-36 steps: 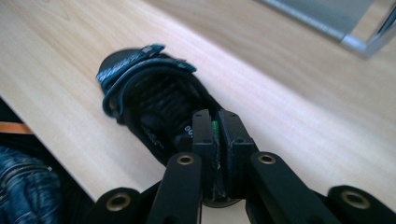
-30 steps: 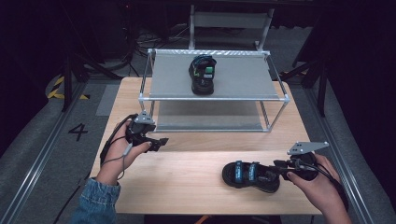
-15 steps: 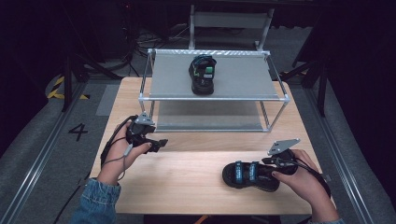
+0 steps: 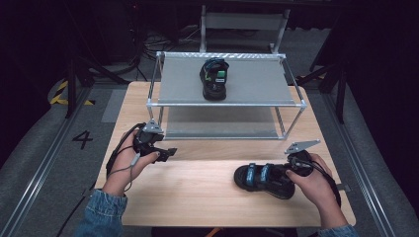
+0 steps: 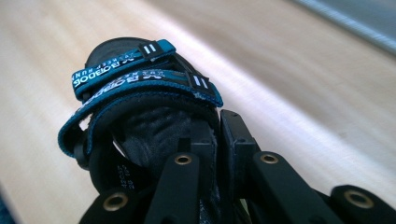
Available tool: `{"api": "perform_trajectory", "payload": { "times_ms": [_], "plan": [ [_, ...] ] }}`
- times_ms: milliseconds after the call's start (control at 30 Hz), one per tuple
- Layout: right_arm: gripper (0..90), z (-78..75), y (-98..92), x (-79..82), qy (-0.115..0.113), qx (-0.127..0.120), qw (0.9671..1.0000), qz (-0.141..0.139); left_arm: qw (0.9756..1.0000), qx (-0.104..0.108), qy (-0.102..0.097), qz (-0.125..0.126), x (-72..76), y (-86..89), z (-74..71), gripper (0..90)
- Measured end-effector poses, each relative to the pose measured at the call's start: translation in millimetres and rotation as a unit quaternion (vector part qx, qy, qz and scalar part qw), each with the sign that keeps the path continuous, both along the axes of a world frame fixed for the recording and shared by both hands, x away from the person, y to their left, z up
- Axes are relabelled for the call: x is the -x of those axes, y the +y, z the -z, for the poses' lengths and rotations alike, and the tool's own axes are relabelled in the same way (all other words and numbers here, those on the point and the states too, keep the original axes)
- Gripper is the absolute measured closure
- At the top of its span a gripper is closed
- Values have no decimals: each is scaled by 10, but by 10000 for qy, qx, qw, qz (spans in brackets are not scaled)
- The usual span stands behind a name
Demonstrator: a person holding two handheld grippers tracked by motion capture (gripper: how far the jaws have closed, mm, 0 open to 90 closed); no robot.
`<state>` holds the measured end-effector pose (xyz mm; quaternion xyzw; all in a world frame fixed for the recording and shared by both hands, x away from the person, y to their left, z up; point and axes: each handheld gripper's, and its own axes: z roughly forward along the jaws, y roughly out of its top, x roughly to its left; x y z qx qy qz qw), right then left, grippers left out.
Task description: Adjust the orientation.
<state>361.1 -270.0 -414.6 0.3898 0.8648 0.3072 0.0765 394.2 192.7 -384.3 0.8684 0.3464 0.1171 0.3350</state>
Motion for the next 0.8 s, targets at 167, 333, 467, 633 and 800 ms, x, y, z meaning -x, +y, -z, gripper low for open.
{"api": "perform_trajectory", "payload": {
  "times_ms": [167,333,467,633,800],
  "plan": [
    [848,18,-52,-168,-56,-102,9980,625,10000,-43,-9,-10,-7,3,11,294],
    [753,68,-92,-215,-14,-100,9976,687,10000,-51,10,-36,-15,-4,35,300],
    [606,26,-144,-164,-75,-243,9974,671,10000,-56,13,-13,-20,-1,36,299],
    [553,-200,-204,-21,-301,-215,9970,673,10000,-69,50,13,-35,-17,44,298],
    [552,-306,-252,98,-230,-16,9969,755,9999,-81,24,91,-62,-53,40,296]
  ]
}}
